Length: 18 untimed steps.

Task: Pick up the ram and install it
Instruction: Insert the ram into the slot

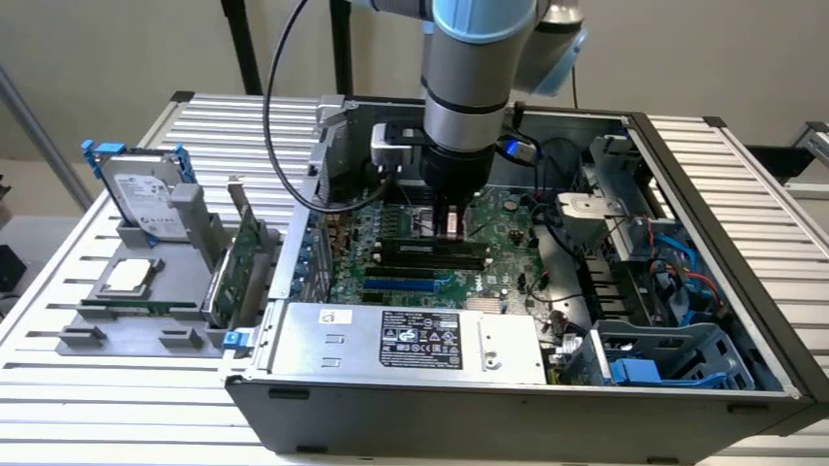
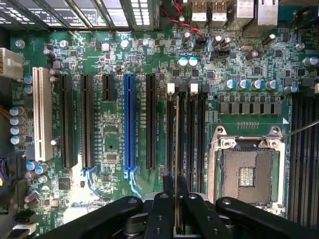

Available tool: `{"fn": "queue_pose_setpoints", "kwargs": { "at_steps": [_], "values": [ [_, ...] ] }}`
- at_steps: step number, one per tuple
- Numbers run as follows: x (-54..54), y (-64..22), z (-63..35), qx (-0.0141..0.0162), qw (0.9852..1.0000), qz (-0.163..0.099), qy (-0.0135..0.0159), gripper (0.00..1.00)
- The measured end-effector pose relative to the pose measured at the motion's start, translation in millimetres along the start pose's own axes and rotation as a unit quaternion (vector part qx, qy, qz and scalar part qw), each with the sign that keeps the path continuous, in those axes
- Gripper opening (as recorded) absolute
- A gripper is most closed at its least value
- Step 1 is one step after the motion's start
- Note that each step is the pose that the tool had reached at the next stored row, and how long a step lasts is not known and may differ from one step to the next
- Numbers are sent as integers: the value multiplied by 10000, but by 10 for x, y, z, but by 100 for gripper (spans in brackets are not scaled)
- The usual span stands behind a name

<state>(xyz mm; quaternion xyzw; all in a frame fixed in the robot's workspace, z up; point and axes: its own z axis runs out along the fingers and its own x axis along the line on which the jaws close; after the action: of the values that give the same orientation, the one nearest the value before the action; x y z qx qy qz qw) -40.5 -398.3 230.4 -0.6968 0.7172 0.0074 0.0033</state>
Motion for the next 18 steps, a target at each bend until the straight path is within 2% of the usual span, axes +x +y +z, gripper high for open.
{"fn": "queue_pose_setpoints", "kwargs": {
  "at_steps": [4,8,9,18],
  "values": [
    [0,6,16,2,10000,-1,14,0],
    [0,8,29,4,10000,1,80,0],
    [0,7,32,4,10000,0,87,0],
    [1,13,48,4,10000,0,92,0]
  ]
}}
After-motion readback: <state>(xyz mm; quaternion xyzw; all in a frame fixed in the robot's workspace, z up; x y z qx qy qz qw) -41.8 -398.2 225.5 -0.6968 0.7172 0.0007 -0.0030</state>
